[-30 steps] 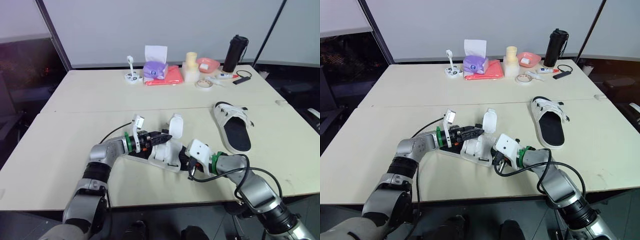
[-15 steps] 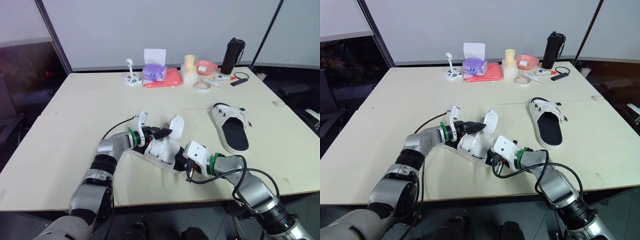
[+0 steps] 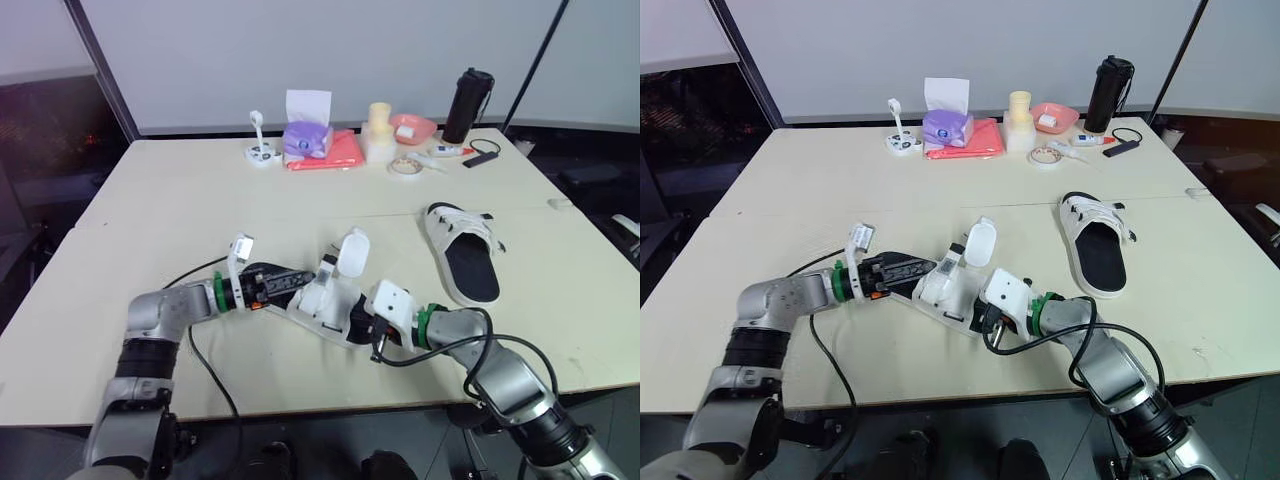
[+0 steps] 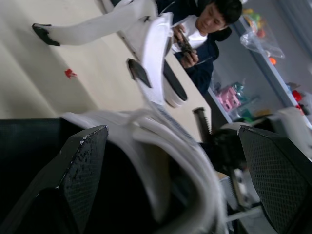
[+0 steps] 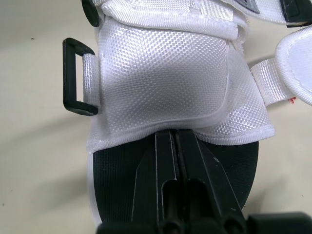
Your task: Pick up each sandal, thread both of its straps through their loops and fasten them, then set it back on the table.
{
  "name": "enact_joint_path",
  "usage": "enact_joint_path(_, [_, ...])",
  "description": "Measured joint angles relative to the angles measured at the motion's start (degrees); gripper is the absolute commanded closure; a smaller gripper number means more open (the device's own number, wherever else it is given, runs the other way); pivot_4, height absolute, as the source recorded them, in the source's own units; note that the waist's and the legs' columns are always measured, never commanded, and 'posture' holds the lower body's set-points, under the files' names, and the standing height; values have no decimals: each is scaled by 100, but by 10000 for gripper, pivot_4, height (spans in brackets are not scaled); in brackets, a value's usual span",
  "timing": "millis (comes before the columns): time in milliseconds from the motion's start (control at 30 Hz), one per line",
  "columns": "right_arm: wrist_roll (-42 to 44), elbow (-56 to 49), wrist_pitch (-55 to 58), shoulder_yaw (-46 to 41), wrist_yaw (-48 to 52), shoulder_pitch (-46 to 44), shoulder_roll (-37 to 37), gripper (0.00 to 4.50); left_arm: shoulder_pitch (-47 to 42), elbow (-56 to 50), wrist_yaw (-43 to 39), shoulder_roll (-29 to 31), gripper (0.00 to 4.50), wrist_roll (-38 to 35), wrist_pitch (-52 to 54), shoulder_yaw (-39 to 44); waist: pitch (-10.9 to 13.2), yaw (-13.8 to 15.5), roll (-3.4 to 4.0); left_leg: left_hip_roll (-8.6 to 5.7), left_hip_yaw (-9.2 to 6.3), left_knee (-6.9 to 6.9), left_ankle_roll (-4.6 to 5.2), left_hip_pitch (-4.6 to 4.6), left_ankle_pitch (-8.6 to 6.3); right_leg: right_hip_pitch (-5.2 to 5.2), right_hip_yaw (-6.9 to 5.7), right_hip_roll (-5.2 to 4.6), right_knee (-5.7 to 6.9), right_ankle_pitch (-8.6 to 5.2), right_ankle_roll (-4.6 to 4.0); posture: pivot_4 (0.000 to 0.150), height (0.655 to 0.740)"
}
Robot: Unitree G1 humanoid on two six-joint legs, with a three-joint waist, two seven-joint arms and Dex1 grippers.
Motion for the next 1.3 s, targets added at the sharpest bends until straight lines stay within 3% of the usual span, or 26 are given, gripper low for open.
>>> enact_joint_path(267, [7, 66, -86, 8, 15, -31, 0, 45000, -602, -99, -523, 201, 442, 197, -807, -184, 3, 10, -3, 0, 3, -1, 0, -6, 0, -1, -1, 0, -31, 1, -1, 1500, 7400])
enact_joint_path(367, [7, 100, -113, 37, 16, -69, 3, 45000, -1093, 619, -1033, 184, 442, 729, -1678, -652, 3, 8, -2, -2, 12, -3, 9, -7, 5, 0, -5, 1, -40, 4, 0, 1500, 7400])
enact_joint_path(400, [8, 99, -116, 43, 16, -72, 5, 45000, -1133, 733, -1092, 175, 4638, 810, -1803, -716, 4, 3, -2, -4, 12, -4, 11, -8, 7, 0, -4, 1, -41, 6, 3, 1500, 7400])
enact_joint_path(467, [8, 102, -117, 41, 16, -77, 4, 45000, -1395, 1455, -1330, 58, 8387, 1191, -2375, -947, 4, 10, -3, -6, 11, -4, 13, -10, 8, -1, -7, 2, -42, 12, 14, 1500, 7400])
enact_joint_path(667, [9, 73, -116, 46, 14, -88, 5, 45000, -1924, 3034, -1787, -207, 39393, 2045, -3776, -1290, 10, 1, -11, -7, 9, -3, 15, -39, 9, -5, -12, 9, -45, 14, 17, 1500, 7400])
enact_joint_path(700, [9, 65, -117, 39, 13, -79, 3, 45000, -2013, 3226, -1832, -262, 42903, 2140, -3952, -1298, 13, 3, -13, -7, 9, -3, 15, -40, 9, -5, -13, 9, -45, 14, 17, 1500, 7400])
enact_joint_path(1000, [6, 34, -116, 30, -3, -53, -3, 45000, -2643, 4213, -2231, -722, 42903, 2616, -4873, -1277, 17, 0, -18, -9, 9, -2, 16, -41, 10, -2, -20, 12, -44, 13, 20, 1500, 7400])
enact_joint_path(1300, [2, 30, -111, 29, -13, -47, -6, 45000, -2700, 4880, -2033, -695, 42903, 3582, -5832, -1586, 17, -2, -18, -11, 6, 5, 17, -40, 10, 2, -22, 15, -41, 14, 22, 1500, 7400])
